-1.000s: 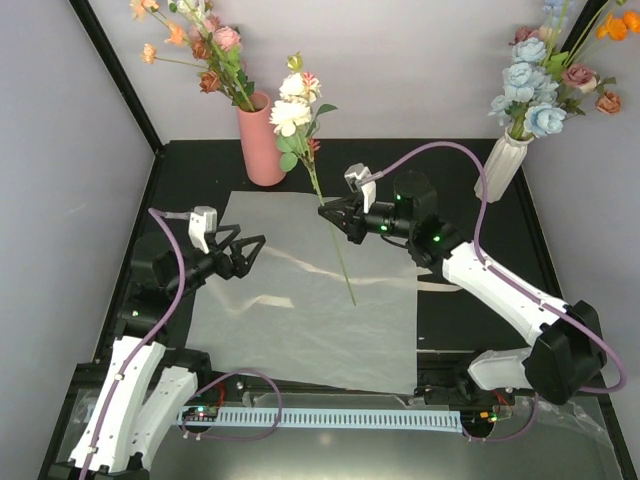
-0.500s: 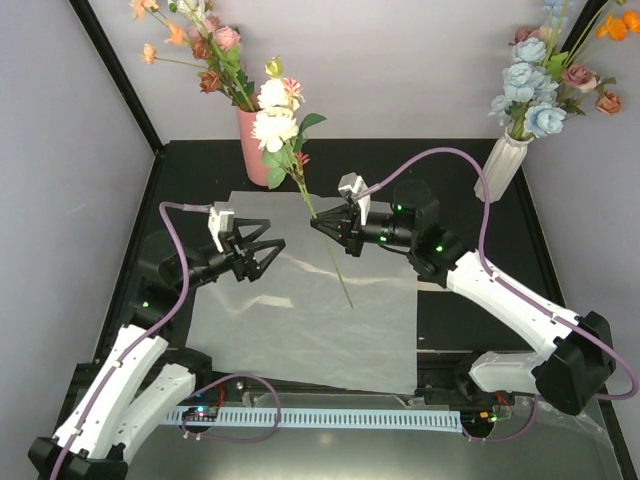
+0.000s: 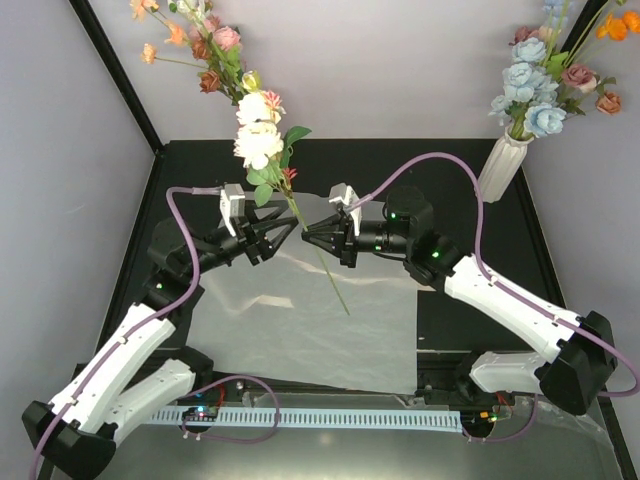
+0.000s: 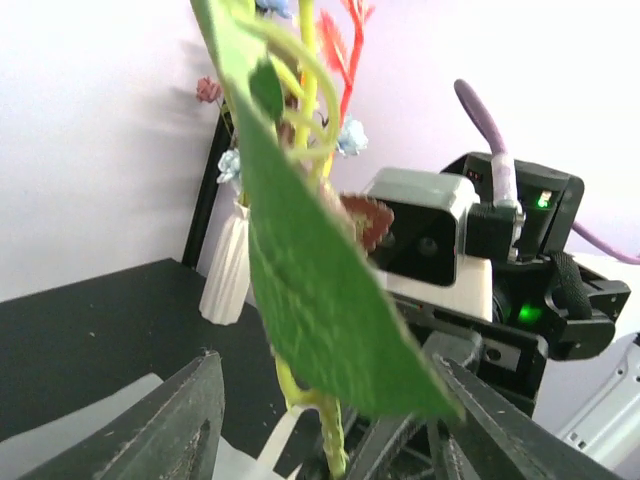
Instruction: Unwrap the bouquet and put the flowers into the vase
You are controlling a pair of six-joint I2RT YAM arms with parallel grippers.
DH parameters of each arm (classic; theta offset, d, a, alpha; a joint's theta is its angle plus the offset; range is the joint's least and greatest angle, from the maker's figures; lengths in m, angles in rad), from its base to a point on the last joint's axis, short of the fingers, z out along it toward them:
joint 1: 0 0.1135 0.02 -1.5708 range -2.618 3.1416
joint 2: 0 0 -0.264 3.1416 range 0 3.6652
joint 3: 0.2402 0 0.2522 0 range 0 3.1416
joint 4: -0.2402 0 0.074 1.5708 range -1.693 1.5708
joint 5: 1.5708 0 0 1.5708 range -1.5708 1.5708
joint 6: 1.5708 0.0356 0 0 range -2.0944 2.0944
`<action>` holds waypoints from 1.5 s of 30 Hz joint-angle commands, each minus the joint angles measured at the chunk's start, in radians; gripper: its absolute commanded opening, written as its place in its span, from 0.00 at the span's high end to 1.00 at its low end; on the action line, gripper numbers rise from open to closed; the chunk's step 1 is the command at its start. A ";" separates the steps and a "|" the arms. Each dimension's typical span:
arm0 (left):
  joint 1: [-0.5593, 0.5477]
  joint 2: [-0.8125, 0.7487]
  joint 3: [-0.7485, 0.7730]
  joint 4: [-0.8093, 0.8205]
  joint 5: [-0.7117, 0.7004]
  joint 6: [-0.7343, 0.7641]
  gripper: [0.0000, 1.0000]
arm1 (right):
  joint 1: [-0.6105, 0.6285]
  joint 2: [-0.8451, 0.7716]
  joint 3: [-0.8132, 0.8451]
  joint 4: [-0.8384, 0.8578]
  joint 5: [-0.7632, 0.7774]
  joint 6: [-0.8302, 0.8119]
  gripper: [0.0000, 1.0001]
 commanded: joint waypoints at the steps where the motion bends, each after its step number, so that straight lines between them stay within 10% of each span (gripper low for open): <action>1: -0.018 0.026 0.073 0.069 -0.033 0.012 0.45 | 0.012 -0.022 0.000 0.016 -0.007 -0.026 0.98; 8: -0.033 0.057 0.106 0.030 -0.083 0.033 0.60 | 0.024 -0.026 0.003 0.000 0.003 -0.042 0.99; 14: -0.038 0.054 0.115 0.002 -0.116 0.043 0.98 | 0.027 -0.028 0.002 -0.005 0.020 -0.046 0.98; 20: -0.040 0.040 0.112 -0.009 -0.131 0.049 0.99 | 0.026 -0.034 0.003 -0.014 0.042 -0.047 0.91; 29: -0.040 0.036 0.189 -0.060 -0.221 0.160 0.98 | 0.027 -0.045 0.004 -0.042 0.160 -0.041 0.00; 45: -0.036 0.268 0.651 -0.095 -0.716 0.624 0.98 | 0.025 -0.080 -0.019 -0.066 0.505 -0.015 0.00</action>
